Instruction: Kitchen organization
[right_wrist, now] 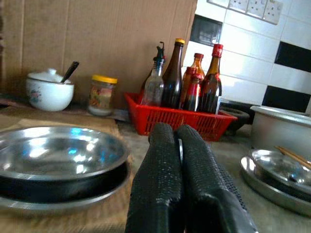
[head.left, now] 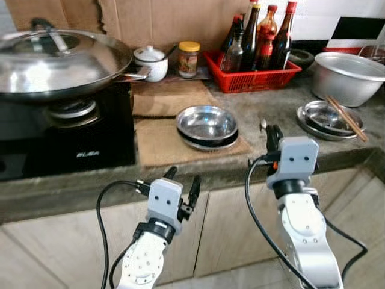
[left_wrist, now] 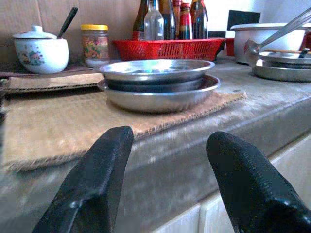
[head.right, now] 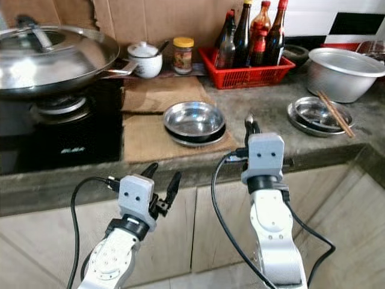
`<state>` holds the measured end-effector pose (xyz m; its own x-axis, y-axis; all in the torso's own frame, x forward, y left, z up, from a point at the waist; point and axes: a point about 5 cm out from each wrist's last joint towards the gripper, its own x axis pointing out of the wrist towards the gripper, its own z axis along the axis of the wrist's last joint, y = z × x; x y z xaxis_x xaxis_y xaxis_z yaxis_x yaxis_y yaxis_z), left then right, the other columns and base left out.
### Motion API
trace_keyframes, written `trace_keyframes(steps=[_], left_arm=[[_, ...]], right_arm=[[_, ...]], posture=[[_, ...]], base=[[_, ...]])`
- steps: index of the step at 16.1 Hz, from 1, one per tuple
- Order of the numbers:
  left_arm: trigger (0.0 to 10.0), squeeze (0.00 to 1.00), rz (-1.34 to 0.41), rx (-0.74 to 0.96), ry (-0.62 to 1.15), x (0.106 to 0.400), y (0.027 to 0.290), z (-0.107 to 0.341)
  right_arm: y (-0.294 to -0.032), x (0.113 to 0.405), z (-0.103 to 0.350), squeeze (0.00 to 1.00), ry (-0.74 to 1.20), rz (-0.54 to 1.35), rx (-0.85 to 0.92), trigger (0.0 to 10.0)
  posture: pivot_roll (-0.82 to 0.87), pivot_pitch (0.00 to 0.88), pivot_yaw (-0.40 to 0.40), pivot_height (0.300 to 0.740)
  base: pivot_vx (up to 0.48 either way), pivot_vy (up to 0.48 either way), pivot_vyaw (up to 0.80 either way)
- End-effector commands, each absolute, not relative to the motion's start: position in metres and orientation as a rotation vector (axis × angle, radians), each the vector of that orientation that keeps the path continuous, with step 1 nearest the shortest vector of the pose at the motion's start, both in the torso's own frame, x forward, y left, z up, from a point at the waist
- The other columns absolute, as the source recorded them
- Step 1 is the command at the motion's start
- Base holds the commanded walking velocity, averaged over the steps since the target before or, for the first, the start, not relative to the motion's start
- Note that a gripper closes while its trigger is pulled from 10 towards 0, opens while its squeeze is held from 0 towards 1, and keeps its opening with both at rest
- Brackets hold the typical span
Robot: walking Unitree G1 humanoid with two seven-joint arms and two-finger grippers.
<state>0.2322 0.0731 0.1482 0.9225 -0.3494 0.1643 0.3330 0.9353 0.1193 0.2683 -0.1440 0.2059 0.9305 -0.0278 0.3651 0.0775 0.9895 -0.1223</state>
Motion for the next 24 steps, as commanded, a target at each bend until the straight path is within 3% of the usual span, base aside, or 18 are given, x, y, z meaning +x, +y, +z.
trace_keyframes(steps=[1,24], left_arm=[[10.0,0.00,-0.360,0.101,-0.177,0.231,0.072,0.145],[10.0,0.00,-0.373,0.105,-0.145,0.229,0.072,0.137]], right_arm=[[-0.144,0.264,0.210,0.00,-0.384,-0.061,-0.139,0.0],[-0.138,0.247,0.170,0.00,-0.220,-0.048,-0.128,0.0]], posture=[[0.08,0.000,-0.061,0.740],[0.07,0.000,-0.048,0.740]], base=[[-0.277,0.000,0.00],[-0.293,0.000,0.00]])
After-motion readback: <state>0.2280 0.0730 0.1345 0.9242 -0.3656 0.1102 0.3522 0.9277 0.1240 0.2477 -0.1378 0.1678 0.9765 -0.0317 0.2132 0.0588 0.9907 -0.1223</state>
